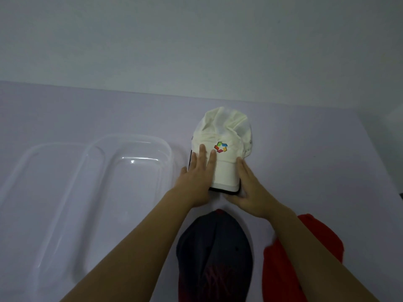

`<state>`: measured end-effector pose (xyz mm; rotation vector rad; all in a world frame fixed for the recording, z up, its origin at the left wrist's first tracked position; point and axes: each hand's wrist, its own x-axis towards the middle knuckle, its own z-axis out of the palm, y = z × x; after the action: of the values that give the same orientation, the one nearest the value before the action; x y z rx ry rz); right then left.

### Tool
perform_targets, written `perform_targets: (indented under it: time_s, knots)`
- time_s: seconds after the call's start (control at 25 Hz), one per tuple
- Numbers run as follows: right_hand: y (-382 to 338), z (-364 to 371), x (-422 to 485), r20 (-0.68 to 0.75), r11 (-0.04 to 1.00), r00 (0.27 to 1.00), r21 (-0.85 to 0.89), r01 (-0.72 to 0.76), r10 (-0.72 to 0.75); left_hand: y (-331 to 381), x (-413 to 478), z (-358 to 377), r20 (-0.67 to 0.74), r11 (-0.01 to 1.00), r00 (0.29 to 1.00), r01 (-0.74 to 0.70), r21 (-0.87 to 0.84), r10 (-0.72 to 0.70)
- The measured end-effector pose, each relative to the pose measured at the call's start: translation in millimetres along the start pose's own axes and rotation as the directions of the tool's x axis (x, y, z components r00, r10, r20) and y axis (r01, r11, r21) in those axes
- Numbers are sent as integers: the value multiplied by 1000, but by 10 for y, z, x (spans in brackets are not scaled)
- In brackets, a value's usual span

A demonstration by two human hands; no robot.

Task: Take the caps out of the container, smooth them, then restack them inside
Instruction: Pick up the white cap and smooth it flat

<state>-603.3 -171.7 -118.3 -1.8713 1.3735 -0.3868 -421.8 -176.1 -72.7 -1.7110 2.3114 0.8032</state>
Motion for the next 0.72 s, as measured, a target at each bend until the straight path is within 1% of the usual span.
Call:
perform_targets:
  time_s: [0.08,0.16,0.24,0.28,0.4,0.48,0.56,0.64,0.68,0.72]
  knots:
    - [-58,-39,-22,-22,997,1000,76,-13,15,36,-11,9,-72,1000,997,5,-25,-6]
    - [-148,-29,-49,-75,998,997,58,-11,15,93,-33,27,-169,999,985,11,-52,-19]
    - [-267,-13,-63,-212,999,977,-43,-16,7,157,-77,38,-257,994,966,-8,-105,-19]
    - [-351,-15,-81,-274,998,962,-63,-27,9,192,-114,24,-299,989,954,-28,-142,-17]
    - [-539,-37,-140,-378,999,925,-28,26,-34,242,-226,-70,-426,953,905,-135,-270,8]
    - [-584,-93,-197,-392,998,919,29,54,-39,221,-295,-121,-520,902,854,-235,-363,13]
    - [-641,-134,-256,-381,987,924,134,87,-30,280,-373,-166,-570,852,822,-286,-438,-17]
    - [-783,-152,-305,-350,932,936,330,148,-25,442,-455,-181,-639,787,769,-380,-486,-24]
    - [-860,-147,-318,-355,895,935,410,175,-20,535,-511,-192,-664,750,745,-405,-523,-60]
    - [-908,-144,-340,-364,861,931,472,187,-2,597,-534,-160,-662,716,746,-418,-559,-80]
